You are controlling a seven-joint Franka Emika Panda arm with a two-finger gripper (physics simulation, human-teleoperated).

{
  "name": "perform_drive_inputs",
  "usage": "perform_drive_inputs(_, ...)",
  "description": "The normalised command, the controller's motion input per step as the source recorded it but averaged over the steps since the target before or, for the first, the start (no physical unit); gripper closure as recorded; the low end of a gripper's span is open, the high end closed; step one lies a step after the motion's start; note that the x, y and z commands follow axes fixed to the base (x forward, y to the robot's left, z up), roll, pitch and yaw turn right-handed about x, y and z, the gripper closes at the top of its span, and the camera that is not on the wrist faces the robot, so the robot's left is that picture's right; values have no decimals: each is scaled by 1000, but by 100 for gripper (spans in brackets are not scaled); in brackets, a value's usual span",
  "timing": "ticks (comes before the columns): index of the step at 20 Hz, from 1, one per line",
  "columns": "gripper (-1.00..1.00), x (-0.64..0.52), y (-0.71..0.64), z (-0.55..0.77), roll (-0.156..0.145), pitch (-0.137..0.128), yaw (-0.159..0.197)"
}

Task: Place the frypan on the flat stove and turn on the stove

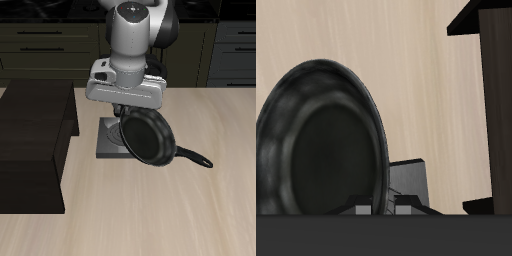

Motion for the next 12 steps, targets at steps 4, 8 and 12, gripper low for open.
perform_drive_inputs(4, 100, -175, -31, 71, 4, -2, 20)
perform_drive_inputs(8, 100, -150, -36, 20, 11, 1, 13)
perform_drive_inputs(12, 100, -188, 10, 40, 19, -9, 26)
